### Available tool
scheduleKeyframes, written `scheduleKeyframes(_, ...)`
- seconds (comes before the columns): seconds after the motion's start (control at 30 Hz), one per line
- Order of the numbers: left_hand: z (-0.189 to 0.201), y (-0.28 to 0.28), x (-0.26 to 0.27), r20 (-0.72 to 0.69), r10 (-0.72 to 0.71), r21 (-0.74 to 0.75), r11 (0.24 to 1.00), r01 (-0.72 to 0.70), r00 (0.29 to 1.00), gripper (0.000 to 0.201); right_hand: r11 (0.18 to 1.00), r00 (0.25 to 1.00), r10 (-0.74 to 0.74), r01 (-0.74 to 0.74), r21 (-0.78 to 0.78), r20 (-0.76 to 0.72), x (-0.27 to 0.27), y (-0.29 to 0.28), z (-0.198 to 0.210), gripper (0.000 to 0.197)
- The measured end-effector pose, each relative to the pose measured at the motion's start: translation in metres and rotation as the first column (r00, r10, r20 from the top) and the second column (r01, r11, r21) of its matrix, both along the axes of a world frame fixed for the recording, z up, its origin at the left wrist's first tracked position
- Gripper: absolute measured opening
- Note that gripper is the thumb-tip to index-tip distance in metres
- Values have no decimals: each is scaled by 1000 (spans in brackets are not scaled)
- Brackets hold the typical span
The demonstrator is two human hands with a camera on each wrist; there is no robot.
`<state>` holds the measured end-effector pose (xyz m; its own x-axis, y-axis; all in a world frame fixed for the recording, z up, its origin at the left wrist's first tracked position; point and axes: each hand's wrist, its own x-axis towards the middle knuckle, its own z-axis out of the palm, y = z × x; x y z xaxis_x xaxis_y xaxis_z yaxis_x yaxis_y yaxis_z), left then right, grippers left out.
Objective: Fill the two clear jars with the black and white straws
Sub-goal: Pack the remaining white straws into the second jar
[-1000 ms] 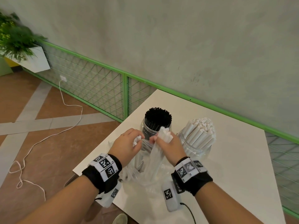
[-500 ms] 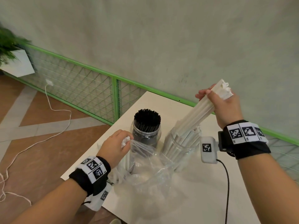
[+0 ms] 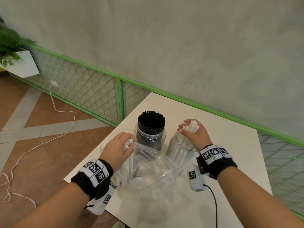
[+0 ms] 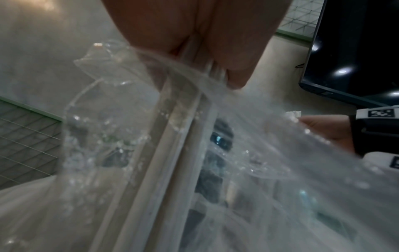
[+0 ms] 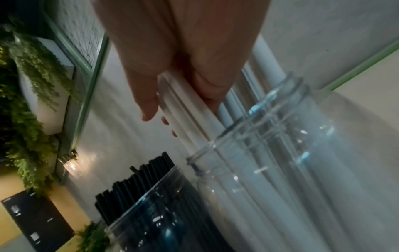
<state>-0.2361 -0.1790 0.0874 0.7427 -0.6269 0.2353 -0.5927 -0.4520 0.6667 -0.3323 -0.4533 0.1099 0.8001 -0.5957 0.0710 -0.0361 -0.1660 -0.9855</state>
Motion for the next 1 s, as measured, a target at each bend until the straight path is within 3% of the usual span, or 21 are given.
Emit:
scheduleKeyframes(0.13, 1, -1, 0, 3, 15, 3, 1000, -15, 1000, 6, 992, 996, -32, 41, -118, 79, -1, -4, 9, 46)
scheduleKeyframes(0.2, 1, -1, 0, 13, 17, -3, 1000, -17, 1000, 9, 955, 998, -44, 57, -293, 50, -1, -9, 15, 47)
scheduleKeyframes(0.3, 1, -2, 0, 10, 17, -10, 1000, -17, 1000, 14, 814, 994, -58, -9, -580, -96, -4, -13, 16, 45)
scheduleKeyframes(0.4, 1, -3, 0, 4, 16, -8, 1000, -16, 1000, 15, 711, 947, -26, -208, -672, -321, -4, -14, 9, 46)
scheduleKeyframes(0.47, 1, -3, 1, 4, 14, -10, 1000, -14, 1000, 15, 590, 893, -54, -333, -736, -447, -3, -12, 3, 51)
scheduleKeyframes(0.57, 0, -3, 1, 1, 15, -16, 1000, -15, 1000, 15, 382, 838, -206, -407, -830, -505, 1, -10, -2, 61)
scheduleKeyframes(0.63, 0, -3, 1, 4, 16, -18, 1000, -16, 1000, 15, 315, 807, -298, -420, -851, -509, 5, -13, -3, 68)
scheduleKeyframes(0.73, 1, -3, 0, 5, 15, -17, 1000, -15, 1000, 13, 356, 763, -338, -439, -825, -552, 10, -20, -5, 69)
scheduleKeyframes(0.8, 1, -3, 0, 5, 18, -17, 1000, -18, 1000, 12, 401, 815, -296, -368, -839, -498, 10, -23, -7, 58)
scheduleKeyframes(0.9, 0, -3, 0, 14, 19, -13, 1000, -19, 1000, 10, 498, 944, -189, -146, -855, -271, 8, -28, -10, 41)
scheduleKeyframes(1.0, 0, -3, 1, 21, 15, -13, 1000, -15, 1000, 10, 533, 962, -140, -124, -837, -232, 8, -33, -12, 51)
